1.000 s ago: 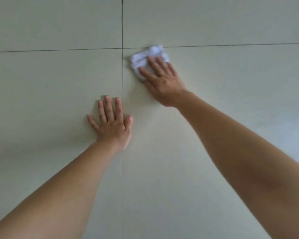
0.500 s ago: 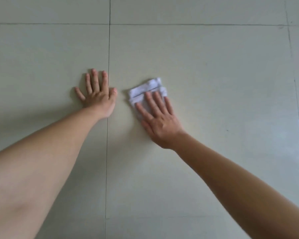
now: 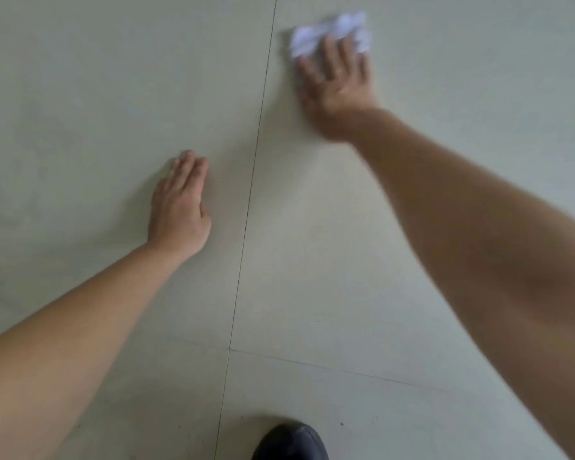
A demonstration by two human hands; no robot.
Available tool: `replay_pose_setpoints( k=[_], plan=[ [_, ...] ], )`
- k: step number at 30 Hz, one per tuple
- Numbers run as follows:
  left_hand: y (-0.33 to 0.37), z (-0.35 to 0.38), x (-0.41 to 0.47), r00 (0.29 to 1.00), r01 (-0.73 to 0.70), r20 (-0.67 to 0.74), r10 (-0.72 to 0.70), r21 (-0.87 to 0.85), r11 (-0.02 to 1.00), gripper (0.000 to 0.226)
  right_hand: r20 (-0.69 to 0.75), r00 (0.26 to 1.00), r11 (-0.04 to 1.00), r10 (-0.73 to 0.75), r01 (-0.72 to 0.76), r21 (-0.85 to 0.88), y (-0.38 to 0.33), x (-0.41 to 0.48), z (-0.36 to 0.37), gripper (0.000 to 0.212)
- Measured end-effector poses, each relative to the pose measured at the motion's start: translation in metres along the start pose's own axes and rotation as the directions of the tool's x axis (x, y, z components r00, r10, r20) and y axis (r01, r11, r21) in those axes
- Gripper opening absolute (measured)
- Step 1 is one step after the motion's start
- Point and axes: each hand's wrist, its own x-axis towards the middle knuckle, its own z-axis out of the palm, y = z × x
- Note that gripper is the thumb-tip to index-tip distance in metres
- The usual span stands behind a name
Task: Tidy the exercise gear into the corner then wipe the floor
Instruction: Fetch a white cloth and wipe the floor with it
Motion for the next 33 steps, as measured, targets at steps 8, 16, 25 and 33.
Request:
replay_pose_setpoints(
  k=[8,16,25,33],
  plan=[
    [0.027,-0.007,-0.009,0.994,0.086,0.074,-0.086,0.012,0.996,0.061,0.061,0.778,0.774,-0.626,0.61,0.169,-0.014,-0.188,0.004,0.043],
    [0.068,-0.031,-0.024,0.969,0.098,0.235,-0.08,-0.064,0.993,0.071,0.132,0.895,0.876,0.426,-0.444,0.186,0.115,-0.162,-0.042,0.057],
    [0.057,-0.037,-0.034,0.926,0.019,0.377,-0.003,-0.041,0.999,0.07,0.309,0.818,0.87,-0.485,0.416,0.264,-0.137,-0.326,-0.009,0.057],
    [0.075,-0.029,-0.042,0.937,0.108,0.329,-0.116,0.042,0.993,0.064,0.067,0.995,0.976,-0.07,0.055,0.209,0.028,-0.286,-0.017,0.048]
  ],
)
